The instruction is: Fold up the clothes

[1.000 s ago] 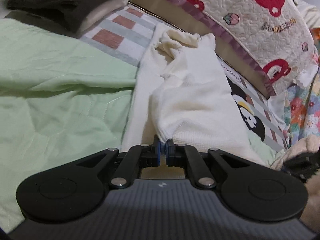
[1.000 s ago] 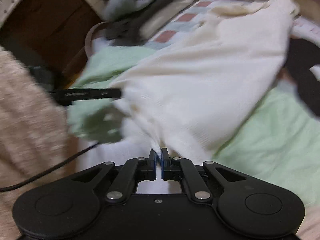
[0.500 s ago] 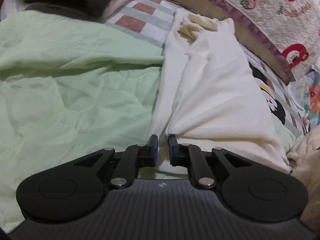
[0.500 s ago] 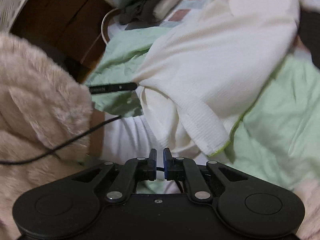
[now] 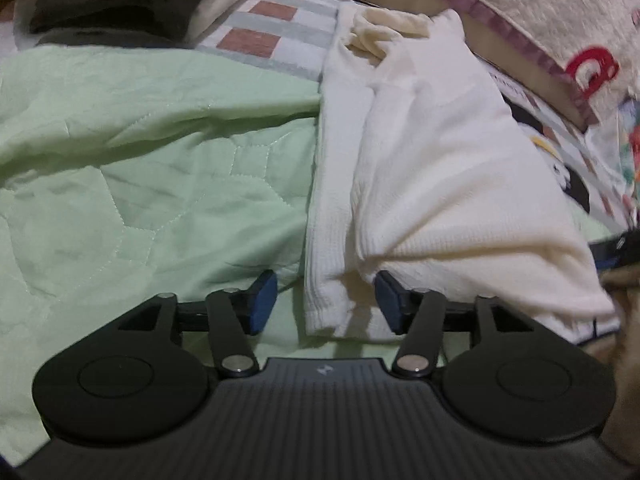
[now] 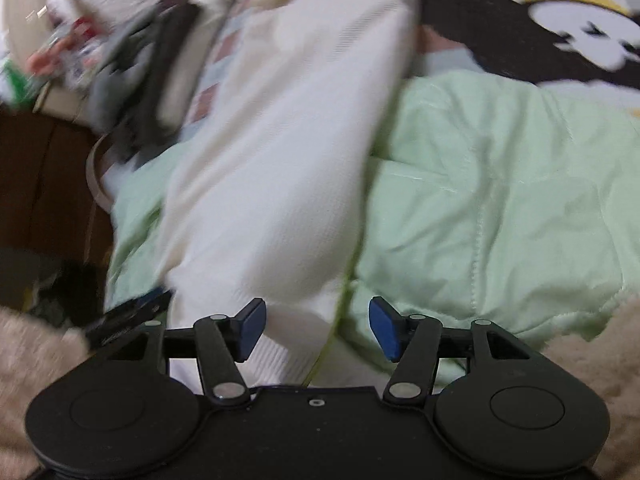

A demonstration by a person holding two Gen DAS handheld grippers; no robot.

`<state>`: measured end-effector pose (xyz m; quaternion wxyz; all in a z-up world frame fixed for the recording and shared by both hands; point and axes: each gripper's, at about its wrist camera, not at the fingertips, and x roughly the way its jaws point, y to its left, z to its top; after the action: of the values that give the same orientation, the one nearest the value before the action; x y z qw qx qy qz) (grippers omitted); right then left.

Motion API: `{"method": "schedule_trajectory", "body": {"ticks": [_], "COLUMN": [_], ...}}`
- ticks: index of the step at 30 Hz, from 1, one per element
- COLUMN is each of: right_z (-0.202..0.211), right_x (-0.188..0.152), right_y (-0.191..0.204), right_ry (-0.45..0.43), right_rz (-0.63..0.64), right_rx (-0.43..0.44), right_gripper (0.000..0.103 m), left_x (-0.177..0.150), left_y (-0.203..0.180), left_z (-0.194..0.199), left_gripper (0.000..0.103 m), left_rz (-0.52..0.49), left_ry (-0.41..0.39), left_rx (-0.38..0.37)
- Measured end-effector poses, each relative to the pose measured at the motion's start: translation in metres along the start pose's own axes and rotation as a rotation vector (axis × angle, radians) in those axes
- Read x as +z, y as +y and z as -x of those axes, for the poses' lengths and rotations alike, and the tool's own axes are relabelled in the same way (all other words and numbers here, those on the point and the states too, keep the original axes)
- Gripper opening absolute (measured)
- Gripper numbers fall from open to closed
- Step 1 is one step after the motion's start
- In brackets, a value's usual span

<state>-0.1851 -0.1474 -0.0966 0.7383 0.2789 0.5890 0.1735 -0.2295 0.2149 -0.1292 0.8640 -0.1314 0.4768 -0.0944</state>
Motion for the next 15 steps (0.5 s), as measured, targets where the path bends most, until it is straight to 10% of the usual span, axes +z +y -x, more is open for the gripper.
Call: {"method": "schedule_trajectory", "body": {"ticks": [3, 5, 7, 11, 15], "right_z": [-0.008, -0.009, -0.015, -0.030, -0.002], "right_x": [-0.002, -0.004, -0.005, -0.007, -0.011], "right_y": [-0.005, -0.009, -0.010, 0.000, 0.017], "right_ry": [-0.007, -0.016, 0.000, 0.061, 0.051], "right_rz": [-0.054, -0.097, -0.103, -0.033, 0.065], "right_rx": [0.063, 0.126, 0.190, 0.299, 0.394], "right_gripper": [0.063, 0.063, 0.062, 0.009, 0.007], "left_x": [-0.001, -0.003, -0.003, 0.005, 0.016], "left_y": [0.010, 0.015, 0.013, 0.020, 0.038], "left_z": [-0.005, -0.009, -0.006, 0.015, 0.048], "left_gripper": [0.055, 0.006, 0.005, 0.005, 0.005], "left_rz": [0.101, 0.129, 0.127, 0.189, 0.302], "left_ry": [-0.002, 0.023, 0.022, -0.018, -0.061], "left_rx": [-0.066, -0.131, -0.168, -0.274, -0.346]}}
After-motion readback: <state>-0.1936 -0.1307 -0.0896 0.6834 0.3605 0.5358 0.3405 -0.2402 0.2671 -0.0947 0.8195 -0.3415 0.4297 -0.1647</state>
